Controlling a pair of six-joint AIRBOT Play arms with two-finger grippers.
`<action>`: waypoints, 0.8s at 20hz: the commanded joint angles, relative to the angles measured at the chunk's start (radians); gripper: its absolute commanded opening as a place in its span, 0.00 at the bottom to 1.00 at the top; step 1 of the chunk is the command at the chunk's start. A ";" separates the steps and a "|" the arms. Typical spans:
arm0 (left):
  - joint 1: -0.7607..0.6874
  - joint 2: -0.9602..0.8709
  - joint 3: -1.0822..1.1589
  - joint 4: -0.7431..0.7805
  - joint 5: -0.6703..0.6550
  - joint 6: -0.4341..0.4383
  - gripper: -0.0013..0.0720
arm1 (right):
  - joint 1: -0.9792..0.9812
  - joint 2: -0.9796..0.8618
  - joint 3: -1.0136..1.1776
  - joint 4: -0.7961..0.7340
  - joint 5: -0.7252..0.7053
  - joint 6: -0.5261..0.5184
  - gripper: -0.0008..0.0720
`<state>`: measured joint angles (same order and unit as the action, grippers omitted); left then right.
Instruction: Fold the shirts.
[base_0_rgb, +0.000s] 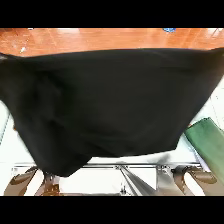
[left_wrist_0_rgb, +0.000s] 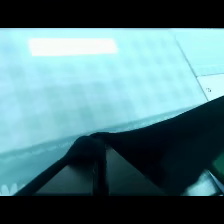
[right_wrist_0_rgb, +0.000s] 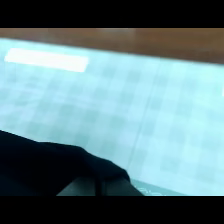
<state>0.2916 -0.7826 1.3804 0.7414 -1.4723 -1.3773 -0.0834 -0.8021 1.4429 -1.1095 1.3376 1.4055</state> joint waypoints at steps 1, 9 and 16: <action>-0.030 -0.181 -0.170 0.003 0.148 0.068 0.05 | -0.001 -0.209 -0.088 0.080 -0.125 -0.071 0.04; -0.115 -0.793 -0.054 -0.031 0.452 0.087 0.05 | -0.001 -0.806 0.079 0.273 -0.417 -0.108 0.05; -0.116 -0.978 0.101 -0.087 0.326 0.058 0.71 | -0.006 -1.030 0.272 0.375 -0.355 -0.048 0.58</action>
<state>0.1658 -1.7042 1.4315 0.6655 -1.0588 -1.2984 -0.0860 -1.7687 1.6630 -0.7811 0.9516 1.3437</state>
